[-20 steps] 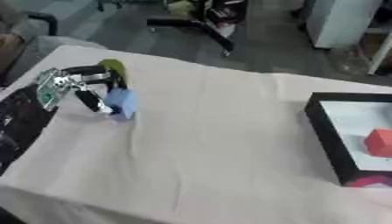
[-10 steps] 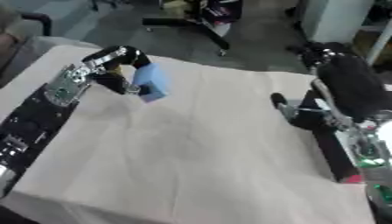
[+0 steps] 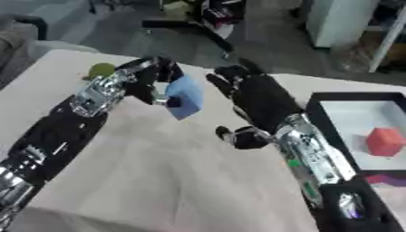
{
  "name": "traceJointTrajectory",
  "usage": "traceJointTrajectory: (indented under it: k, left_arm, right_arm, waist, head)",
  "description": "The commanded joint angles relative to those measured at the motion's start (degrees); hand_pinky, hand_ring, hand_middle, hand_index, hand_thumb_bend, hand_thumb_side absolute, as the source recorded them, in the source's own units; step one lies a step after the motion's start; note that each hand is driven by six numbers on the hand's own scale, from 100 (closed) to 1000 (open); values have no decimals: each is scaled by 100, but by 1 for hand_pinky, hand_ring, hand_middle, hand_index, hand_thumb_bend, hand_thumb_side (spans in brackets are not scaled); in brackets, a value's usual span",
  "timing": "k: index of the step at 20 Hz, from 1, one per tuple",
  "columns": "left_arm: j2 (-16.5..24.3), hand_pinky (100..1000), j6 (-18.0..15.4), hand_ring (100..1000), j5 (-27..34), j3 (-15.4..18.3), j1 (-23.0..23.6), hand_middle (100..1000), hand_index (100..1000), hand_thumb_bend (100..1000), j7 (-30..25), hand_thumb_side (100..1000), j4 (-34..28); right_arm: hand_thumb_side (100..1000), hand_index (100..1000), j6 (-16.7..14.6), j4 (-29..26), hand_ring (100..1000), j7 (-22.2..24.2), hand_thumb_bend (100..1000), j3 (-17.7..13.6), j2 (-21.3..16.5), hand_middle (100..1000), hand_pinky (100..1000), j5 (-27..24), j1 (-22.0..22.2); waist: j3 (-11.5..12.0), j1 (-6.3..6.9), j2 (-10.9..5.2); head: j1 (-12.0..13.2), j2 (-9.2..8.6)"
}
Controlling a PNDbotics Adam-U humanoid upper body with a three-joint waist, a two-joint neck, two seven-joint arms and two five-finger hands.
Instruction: Pick up the objects with one hand, pass them to the other hand, and then place them into the box on the other side of the table.
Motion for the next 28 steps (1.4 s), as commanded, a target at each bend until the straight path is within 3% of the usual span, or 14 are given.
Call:
traceJointTrajectory:
  k: [1,10,19,23,25,26,28]
  left_arm:
    - [41,710,199,532,232,-16,-139,484,522,631,-170,166,-198]
    - [-166,713,391,533,152,-250,-189,486,525,629,-800,149,-155]
    - [-334,713,432,532,92,-334,-230,486,525,626,-955,145,-168]
    - [-366,714,458,533,111,-347,-237,486,526,628,-988,145,-199]
    - [-377,715,475,534,123,-355,-243,487,527,630,-1008,147,-214]
    - [-381,716,482,535,128,-360,-246,488,528,630,-1020,147,-220]
    - [-383,718,494,538,131,-367,-252,492,532,635,-1043,153,-225]
  right_arm:
    - [280,967,-32,63,913,-53,529,7,30,931,1000,217,-153]
    - [245,952,7,281,909,-471,525,141,215,930,1000,660,-264]
    - [234,939,-73,431,903,-498,503,191,289,926,1000,682,-307]
    - [218,876,-87,469,879,-583,458,207,300,892,1000,619,-307]
    - [207,809,-79,471,862,-697,372,210,302,865,1000,583,-308]
    - [197,718,-67,471,845,-778,235,209,303,841,1000,560,-309]
    - [198,594,-21,455,810,-1034,100,205,300,798,970,481,-311]
  waist:
    - [9,18,-76]
    - [32,16,-79]
    - [34,12,-83]
    - [30,13,-86]
    - [27,12,-87]
    - [25,11,-89]
    - [25,10,-91]
  head:
    - [-54,-74]
    - [-73,-83]
    - [-70,-93]
    - [-85,-79]
    - [-97,-78]
    - [-103,-77]
    - [-112,-72]
